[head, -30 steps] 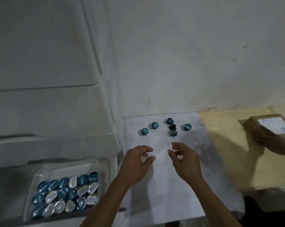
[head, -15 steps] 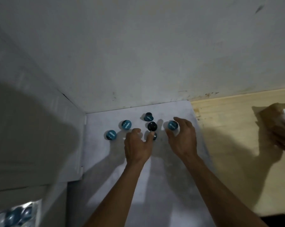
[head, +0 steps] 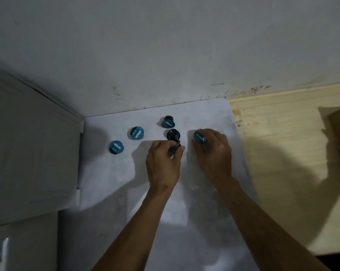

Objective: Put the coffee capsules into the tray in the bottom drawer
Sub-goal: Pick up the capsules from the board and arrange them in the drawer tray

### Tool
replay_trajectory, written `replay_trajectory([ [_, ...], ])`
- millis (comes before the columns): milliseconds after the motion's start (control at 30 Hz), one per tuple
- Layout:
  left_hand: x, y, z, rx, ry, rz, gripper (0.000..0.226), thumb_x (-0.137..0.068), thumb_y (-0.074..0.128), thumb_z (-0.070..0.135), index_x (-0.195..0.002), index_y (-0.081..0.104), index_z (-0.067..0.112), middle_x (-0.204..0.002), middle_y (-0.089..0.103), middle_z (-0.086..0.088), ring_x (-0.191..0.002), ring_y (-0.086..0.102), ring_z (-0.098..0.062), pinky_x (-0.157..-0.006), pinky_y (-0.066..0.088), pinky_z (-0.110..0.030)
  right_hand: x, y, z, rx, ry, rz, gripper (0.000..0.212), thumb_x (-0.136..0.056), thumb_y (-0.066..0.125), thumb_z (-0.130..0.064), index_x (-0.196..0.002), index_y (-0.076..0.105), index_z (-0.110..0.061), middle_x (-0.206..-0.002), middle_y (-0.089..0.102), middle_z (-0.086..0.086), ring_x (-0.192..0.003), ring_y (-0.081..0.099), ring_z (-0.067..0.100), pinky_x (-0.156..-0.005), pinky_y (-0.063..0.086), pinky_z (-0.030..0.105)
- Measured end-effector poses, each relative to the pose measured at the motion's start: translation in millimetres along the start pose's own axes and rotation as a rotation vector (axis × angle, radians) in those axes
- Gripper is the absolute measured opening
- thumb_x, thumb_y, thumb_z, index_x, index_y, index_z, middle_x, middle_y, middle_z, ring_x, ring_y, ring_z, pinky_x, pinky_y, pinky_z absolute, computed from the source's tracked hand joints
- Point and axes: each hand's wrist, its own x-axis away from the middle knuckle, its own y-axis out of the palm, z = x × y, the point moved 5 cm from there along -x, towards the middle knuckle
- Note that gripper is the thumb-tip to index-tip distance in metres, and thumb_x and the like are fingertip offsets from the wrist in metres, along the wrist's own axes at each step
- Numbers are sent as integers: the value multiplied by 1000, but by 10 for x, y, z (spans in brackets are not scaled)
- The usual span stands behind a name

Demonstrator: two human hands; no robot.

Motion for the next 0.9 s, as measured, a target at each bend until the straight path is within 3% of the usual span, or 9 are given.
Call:
replay_trajectory([
  [133, 127, 57, -74, 71, 156, 11, 24, -81, 77, 11, -103, 69, 9, -107, 60, -5, -95, 63, -18, -82, 59, -34, 67, -17, 38, -39, -18, 21, 31, -87, 72, -18, -115, 67, -5, -116, 63, 12, -108, 57, 26, -91, 48, 25],
  [267, 156, 102, -178, 66, 191, 40, 29, -82, 76, 11, -109, 68, 5, -114, 65, -10, -106, 63, -22, -89, 57, -40, 116, -26, 41, -14, -72, 45, 33, -86, 72, -17, -116, 66, -4, -113, 65, 12, -107, 57, 27, -91, 46, 21],
  [533, 119, 35, -119, 148, 205, 76, 22, -81, 76, 10, -101, 69, 5, -104, 71, -7, -98, 67, -20, -85, 58, -40, 112, -87, 3, -68, -103, 100, 26, -83, 76, -13, -105, 69, 1, -103, 70, 12, -98, 61, 26, -84, 52, 26],
  [733, 253, -373, 31, 206, 187, 100, 22, -78, 79, 11, -98, 70, 13, -101, 66, 9, -95, 65, -9, -76, 58, -29, 250, -273, -309, -126, -75, 116, 24, -81, 79, -15, -102, 71, -5, -100, 72, 5, -94, 62, 20, -81, 53, 26],
  [900, 488, -880, 73, 197, 181, 106, 23, -77, 79, 15, -98, 71, 13, -101, 70, 4, -90, 63, -6, -67, 52, -16, 501, -434, -776, -167, -50, 129, 30, -75, 83, -14, -102, 71, -11, -100, 65, -11, -89, 61, 13, -78, 45, 9],
])
